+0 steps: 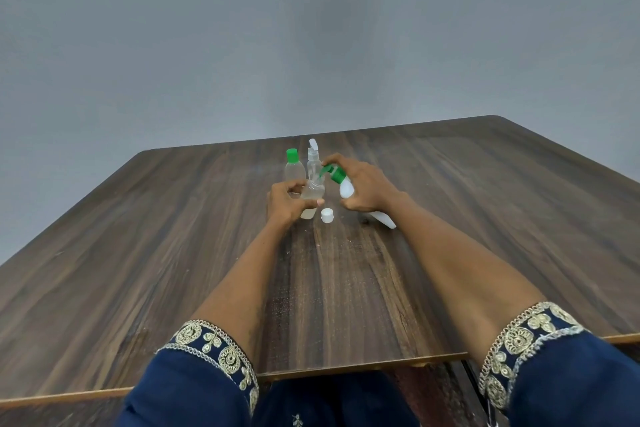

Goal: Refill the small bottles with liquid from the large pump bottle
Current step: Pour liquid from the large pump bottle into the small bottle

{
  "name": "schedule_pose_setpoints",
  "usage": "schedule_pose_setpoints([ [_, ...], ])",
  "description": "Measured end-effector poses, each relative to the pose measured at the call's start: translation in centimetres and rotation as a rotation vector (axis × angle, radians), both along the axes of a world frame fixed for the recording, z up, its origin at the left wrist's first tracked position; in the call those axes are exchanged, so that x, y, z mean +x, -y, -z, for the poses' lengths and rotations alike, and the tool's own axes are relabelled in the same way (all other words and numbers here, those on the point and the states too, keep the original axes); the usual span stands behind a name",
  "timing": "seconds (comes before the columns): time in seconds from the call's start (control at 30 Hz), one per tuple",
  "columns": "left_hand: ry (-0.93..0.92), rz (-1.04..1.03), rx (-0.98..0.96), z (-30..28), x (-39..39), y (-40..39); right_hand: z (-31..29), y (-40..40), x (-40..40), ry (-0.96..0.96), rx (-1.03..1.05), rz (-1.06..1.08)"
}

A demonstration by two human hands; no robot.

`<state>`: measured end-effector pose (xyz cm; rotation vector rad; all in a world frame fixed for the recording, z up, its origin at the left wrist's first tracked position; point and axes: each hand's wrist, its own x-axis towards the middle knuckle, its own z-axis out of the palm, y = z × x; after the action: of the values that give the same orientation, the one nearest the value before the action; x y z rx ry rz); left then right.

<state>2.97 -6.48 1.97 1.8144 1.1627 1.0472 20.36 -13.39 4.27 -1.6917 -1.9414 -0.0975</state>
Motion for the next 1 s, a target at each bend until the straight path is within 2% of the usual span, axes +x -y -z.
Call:
schedule_pose_setpoints([
  [1.0, -0.072, 0.009, -0.004, -0.24, -0.27, -0.46, 0.06, 0.34, 0.53, 0.079, -0.052, 0.017],
])
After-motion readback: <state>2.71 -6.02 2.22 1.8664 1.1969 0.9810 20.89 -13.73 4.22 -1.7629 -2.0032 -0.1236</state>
